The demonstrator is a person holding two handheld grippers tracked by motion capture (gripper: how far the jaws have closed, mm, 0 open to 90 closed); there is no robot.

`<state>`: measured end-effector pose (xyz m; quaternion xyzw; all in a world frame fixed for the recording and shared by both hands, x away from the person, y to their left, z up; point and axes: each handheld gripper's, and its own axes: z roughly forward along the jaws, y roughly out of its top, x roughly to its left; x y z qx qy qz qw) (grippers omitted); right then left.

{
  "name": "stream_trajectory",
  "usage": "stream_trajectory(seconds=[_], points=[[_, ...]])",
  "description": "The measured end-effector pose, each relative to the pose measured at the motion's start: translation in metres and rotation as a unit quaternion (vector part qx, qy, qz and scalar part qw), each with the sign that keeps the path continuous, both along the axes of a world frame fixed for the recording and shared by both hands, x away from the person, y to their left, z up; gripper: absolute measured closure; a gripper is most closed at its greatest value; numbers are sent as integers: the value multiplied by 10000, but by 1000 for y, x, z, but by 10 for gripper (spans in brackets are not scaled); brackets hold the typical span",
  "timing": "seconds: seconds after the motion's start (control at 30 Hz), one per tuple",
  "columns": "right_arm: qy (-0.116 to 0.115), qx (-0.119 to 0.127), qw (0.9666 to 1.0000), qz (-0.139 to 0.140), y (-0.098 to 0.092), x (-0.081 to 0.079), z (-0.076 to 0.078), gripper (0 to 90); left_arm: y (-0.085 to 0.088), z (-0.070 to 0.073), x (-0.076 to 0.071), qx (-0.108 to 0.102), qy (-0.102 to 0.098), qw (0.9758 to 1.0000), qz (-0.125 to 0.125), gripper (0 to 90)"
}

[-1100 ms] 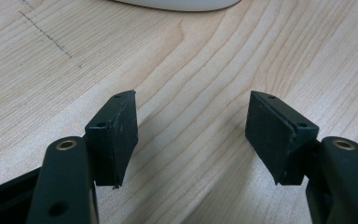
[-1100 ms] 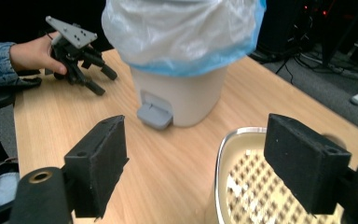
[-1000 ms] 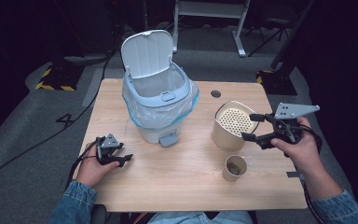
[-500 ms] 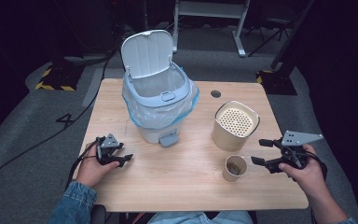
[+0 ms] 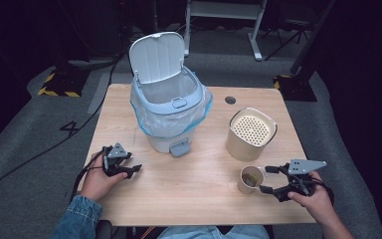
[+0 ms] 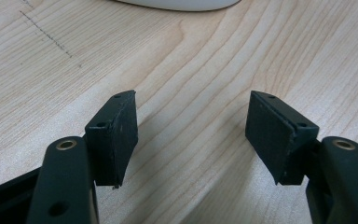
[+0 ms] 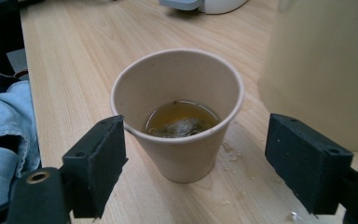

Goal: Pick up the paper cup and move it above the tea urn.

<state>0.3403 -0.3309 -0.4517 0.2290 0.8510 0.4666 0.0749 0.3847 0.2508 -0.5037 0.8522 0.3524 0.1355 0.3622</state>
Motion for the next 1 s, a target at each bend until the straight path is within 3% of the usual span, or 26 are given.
stream_trajectory(seconds=[0.27,0.37,0.6,0.73,1.0], points=[[131,-80,9998,99,13,5,-27,199,0,0,-1,23,-17,10000,12,346],[74,-191,9997,165,18,7,-34,203,0,0,-1,13,-3,10000,13,343],[52,-107,9997,199,30,11,-42,211,0,0,-1,30,0,10000,22,331],[18,-11,9998,197,35,12,-44,265,0,0,0,37,-3,10000,46,304],[-23,39,9999,143,35,10,-44,295,0,0,0,35,-1,10000,56,303]])
